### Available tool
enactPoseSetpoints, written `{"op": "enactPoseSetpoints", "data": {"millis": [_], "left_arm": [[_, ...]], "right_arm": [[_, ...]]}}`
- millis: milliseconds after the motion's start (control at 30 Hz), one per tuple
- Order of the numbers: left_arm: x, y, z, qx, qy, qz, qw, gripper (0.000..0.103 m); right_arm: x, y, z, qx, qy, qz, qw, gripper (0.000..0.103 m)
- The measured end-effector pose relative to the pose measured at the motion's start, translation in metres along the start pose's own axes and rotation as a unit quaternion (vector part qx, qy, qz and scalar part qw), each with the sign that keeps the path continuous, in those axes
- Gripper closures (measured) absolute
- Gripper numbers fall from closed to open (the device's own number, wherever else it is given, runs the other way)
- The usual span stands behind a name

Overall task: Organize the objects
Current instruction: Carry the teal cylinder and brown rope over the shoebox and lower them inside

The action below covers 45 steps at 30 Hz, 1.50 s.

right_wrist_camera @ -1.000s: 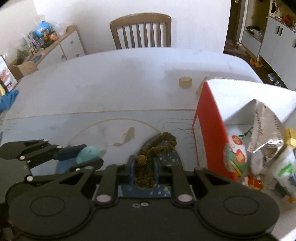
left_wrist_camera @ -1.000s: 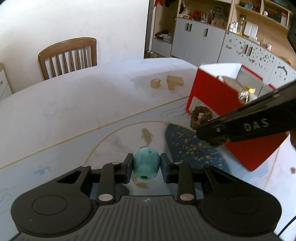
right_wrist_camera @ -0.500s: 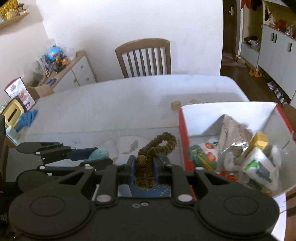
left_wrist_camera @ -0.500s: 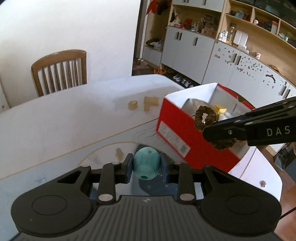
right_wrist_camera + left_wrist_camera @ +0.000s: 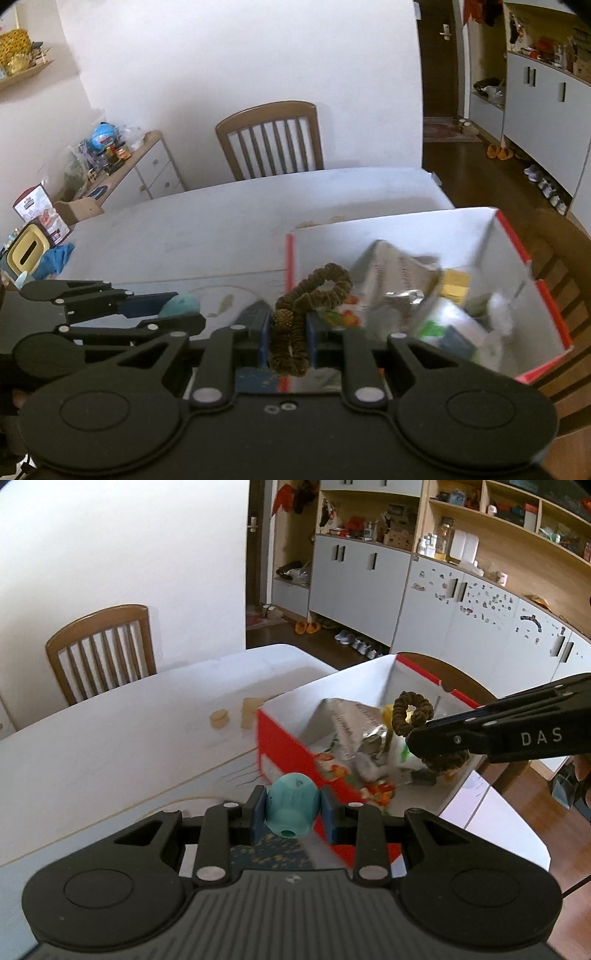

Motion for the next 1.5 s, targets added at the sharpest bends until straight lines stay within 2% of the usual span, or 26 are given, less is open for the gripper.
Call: {"op": "enactPoseSetpoints", "data": {"millis": [367,700,1067,1200,1500], "left_arm": [[0.037,-0.055,0.018,0.003,0.009,0.002,1.0,0.073],[0.082,-0.088,0.021,0.005,0.044,0.007,0.999,0.073],[0.139,-0.101,0.019,0.021,0.095,0.036,0.9946,0.073],[0.159,-0.1,0.016,0.008,0.122,0.039,0.9917,0.073],[0.182,-0.101,0.006,0.005,0.163,0.047,0.9855,0.073]], "right_arm": [[-0.013,-0.077,0.0,0.006,0.001,-0.013,1.0,0.085],[-0.005,-0.128,-0.001,-0.002,0.013,-0.016,1.0,0.085],[0.025,-0.152,-0.002,-0.022,0.04,-0.006,0.999,0.085],[0.038,-0.155,-0.002,-0.031,0.052,-0.003,0.998,0.084],[0.059,-0.167,-0.016,-0.045,0.089,-0.007,0.995,0.082]]}}
Point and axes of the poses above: each gripper's, at about its wrist camera, not at the fingertips, and x roughly the way its jaws point, y to its left, z to its top, the point moved 5 cm from there along x, roughly the way its jaws point, and after that the axes turned 4 degrees about -y, right-handed, at the moved point
